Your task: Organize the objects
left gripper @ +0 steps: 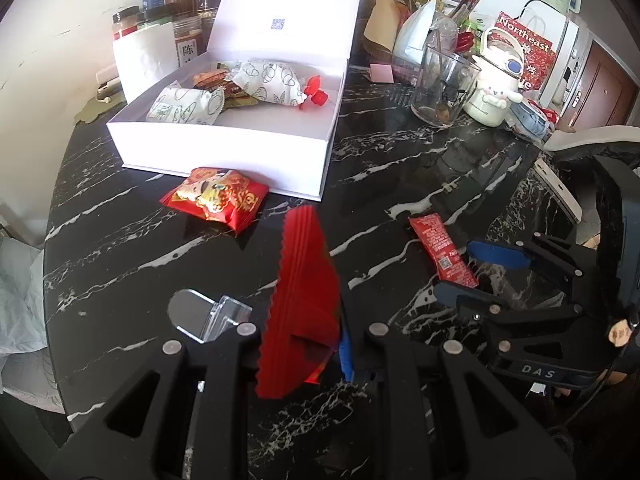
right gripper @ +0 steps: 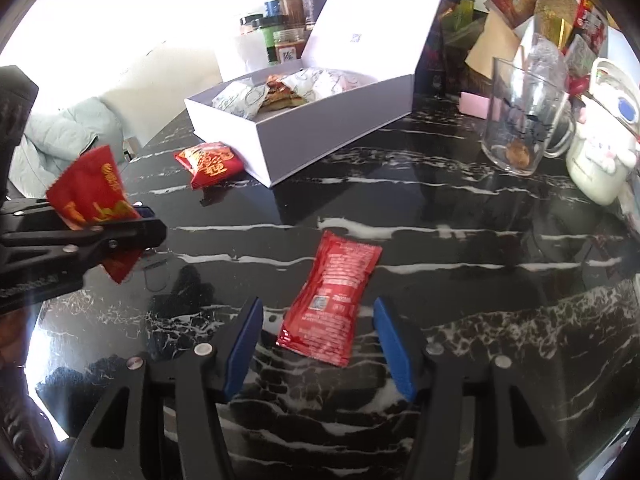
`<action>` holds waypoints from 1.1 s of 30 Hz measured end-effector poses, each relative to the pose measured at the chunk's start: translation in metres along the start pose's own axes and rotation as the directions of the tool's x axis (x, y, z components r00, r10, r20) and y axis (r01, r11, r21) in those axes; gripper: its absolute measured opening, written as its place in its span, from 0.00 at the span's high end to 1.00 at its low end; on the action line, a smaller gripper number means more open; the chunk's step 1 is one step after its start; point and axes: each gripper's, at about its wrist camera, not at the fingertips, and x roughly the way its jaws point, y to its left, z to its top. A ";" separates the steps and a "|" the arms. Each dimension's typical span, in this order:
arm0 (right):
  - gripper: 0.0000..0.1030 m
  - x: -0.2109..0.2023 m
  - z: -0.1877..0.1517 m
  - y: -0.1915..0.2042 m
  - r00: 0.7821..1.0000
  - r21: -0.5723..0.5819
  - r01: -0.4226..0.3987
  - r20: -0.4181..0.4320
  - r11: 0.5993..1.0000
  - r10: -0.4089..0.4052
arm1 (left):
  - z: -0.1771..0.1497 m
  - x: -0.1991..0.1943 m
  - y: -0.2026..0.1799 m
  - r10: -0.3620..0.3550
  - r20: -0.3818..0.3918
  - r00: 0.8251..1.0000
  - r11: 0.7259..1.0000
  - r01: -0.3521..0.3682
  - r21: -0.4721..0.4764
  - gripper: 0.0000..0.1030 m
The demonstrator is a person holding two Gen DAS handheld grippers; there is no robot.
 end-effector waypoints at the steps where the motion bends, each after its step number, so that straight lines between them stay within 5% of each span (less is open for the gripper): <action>1: 0.43 0.002 0.001 0.003 1.000 -0.010 -0.017 0.003 1.000 0.018 | -0.003 -0.003 0.003 0.003 0.001 1.000 1.000 -0.003 -0.007 0.81; 8: 0.73 0.015 0.004 0.044 0.993 -0.174 -0.117 -0.007 0.978 0.117 | -0.014 -0.021 0.021 0.086 0.022 0.996 0.996 -0.086 -0.028 0.81; 15: 0.75 0.006 -0.001 0.068 0.989 -0.313 -0.145 -0.007 0.938 0.151 | -0.035 -0.028 0.042 0.079 -0.008 0.997 0.990 -0.080 -0.113 0.81; 18: 0.63 -0.002 0.002 0.068 0.991 -0.346 -0.073 0.080 0.935 0.107 | -0.040 -0.027 0.047 0.058 -0.015 0.998 0.988 -0.059 -0.142 0.81; 20: 0.38 -0.003 0.005 0.067 0.991 -0.362 -0.047 0.099 0.931 0.088 | -0.041 -0.024 0.047 0.056 -0.020 0.998 0.987 -0.058 -0.149 0.81; 26: 0.34 0.013 0.023 0.062 0.996 -0.441 0.032 0.089 0.897 0.008 | -0.042 -0.021 0.047 0.044 -0.009 0.999 0.980 -0.045 -0.194 0.81; 33: 0.32 0.032 0.028 0.039 0.999 -0.367 -0.051 -0.026 0.929 0.044 | -0.042 -0.009 0.056 0.041 -0.052 0.998 0.968 -0.053 -0.247 0.81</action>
